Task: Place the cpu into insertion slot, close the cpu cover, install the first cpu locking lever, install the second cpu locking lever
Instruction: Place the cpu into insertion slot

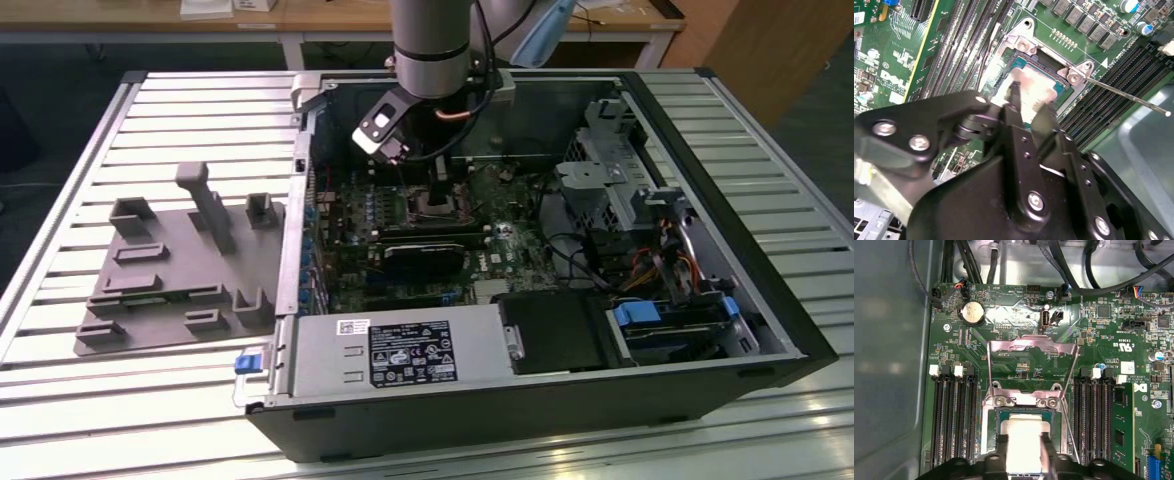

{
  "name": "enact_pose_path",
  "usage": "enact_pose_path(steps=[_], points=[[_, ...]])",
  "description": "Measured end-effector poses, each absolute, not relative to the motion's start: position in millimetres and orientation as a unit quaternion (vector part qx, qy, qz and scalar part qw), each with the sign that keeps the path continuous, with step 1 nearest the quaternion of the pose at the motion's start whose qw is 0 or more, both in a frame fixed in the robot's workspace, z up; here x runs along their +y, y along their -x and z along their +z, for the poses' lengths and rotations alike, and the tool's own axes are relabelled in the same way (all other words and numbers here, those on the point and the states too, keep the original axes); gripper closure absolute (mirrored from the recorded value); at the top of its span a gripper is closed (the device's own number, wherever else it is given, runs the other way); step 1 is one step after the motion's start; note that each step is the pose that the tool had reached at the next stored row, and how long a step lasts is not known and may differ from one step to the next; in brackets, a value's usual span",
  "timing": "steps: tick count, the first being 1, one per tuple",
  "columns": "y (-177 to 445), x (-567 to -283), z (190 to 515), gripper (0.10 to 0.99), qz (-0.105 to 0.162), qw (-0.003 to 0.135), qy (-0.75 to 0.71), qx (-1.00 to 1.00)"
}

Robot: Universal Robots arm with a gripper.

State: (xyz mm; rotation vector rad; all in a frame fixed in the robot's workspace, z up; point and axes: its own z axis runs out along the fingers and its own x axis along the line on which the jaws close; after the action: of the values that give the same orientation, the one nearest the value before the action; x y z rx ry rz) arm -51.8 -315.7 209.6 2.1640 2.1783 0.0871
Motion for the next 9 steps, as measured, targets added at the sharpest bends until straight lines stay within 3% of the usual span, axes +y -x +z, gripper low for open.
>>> enact_pose_path(steps=[2, 7, 9], points=[[51.8, -315.7, 209.8, 0.733, 0.028, 0.035, -0.704, 0.709], [51.8, -315.7, 210.1, 0.969, 0.028, 0.035, -0.704, 0.709], [51.8, -315.7, 210.3, 0.984, 0.028, 0.035, -0.704, 0.709]])
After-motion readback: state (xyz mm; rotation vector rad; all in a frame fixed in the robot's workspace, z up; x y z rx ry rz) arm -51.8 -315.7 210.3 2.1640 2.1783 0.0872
